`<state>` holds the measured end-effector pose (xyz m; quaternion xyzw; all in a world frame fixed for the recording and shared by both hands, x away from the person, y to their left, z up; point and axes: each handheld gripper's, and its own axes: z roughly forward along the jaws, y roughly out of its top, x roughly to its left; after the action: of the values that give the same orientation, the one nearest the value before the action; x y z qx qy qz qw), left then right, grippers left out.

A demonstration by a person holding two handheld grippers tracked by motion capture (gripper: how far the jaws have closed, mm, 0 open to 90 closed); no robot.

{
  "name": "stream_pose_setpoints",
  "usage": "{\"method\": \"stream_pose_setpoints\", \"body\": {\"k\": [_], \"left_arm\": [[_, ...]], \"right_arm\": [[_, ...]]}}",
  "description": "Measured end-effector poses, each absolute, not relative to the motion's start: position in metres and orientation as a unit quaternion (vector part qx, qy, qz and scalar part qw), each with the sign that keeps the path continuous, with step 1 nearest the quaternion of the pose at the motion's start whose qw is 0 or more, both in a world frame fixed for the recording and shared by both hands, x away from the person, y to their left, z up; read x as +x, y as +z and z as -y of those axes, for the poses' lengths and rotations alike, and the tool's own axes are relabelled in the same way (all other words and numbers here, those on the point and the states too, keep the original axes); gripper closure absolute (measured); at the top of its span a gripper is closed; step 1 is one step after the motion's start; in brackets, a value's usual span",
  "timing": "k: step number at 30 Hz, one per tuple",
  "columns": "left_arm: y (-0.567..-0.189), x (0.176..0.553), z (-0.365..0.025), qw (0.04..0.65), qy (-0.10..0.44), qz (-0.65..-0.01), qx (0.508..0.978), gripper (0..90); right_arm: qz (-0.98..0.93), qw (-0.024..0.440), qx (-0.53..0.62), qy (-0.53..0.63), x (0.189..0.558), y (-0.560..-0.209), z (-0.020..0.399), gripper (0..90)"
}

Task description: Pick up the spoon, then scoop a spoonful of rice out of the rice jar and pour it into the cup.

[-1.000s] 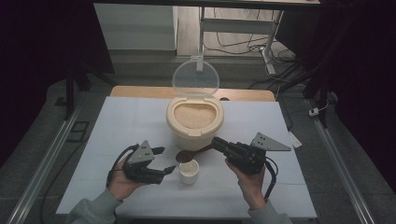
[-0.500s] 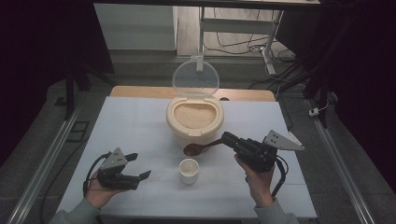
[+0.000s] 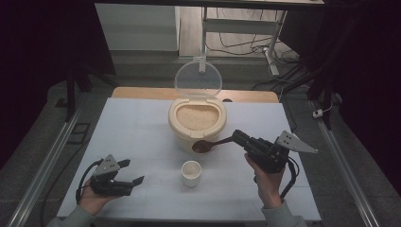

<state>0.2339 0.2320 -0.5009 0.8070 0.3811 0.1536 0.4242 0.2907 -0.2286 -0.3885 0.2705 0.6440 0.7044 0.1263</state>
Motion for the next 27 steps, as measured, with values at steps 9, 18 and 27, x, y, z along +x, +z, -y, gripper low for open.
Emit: {"method": "stream_pose_setpoints", "body": {"k": [9, 18, 27], "left_arm": [[-0.504, 0.235, -0.229, 0.416, 0.146, -0.384, 0.812, 14.7], [-0.505, 0.236, -0.227, 0.413, 0.143, -0.382, 0.814, 13.8], [-0.506, 0.236, -0.225, 0.411, 0.139, -0.379, 0.818, 13.6]], "right_arm": [[-0.636, 0.135, 0.273, 0.709, 0.292, -0.386, 0.233, 83.5], [-0.624, 0.164, 0.274, 0.713, 0.299, -0.371, 0.234, 83.5], [-0.618, 0.195, 0.304, 0.698, 0.33, -0.357, 0.229, 83.4]]}}
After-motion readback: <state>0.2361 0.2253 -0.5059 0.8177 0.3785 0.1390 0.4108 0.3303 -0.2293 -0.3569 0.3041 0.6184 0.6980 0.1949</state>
